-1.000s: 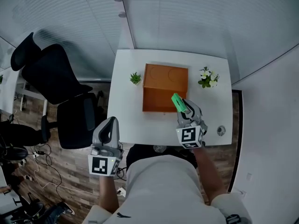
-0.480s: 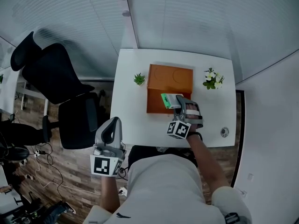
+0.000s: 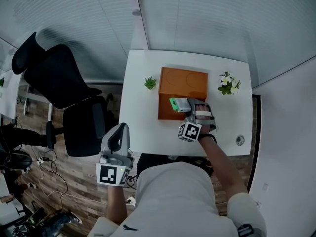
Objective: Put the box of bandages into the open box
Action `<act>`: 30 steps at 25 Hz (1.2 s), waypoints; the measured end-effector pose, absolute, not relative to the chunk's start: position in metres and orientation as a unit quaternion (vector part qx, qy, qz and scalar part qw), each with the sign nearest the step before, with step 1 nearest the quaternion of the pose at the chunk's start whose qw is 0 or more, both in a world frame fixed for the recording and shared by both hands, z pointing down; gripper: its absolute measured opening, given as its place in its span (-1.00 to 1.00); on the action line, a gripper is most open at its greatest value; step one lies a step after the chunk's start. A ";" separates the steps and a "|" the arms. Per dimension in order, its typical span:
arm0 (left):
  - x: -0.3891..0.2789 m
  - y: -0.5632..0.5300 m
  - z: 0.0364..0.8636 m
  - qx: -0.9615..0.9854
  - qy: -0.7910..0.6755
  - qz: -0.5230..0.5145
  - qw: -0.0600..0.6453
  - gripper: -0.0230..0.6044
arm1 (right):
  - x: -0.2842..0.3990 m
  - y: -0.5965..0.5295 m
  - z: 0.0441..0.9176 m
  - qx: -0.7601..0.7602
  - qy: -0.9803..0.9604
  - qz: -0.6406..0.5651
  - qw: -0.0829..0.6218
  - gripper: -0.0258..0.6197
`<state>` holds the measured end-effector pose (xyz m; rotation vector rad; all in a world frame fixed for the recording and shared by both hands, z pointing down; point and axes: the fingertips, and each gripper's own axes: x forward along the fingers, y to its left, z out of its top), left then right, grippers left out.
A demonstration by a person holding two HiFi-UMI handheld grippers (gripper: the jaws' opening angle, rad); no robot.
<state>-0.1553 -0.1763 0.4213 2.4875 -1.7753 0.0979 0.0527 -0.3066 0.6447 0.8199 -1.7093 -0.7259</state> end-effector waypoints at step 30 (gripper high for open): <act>-0.135 -0.172 0.422 0.815 -0.578 0.029 0.041 -0.91 | 0.075 -0.302 0.612 0.342 -0.747 -0.252 0.512 -0.25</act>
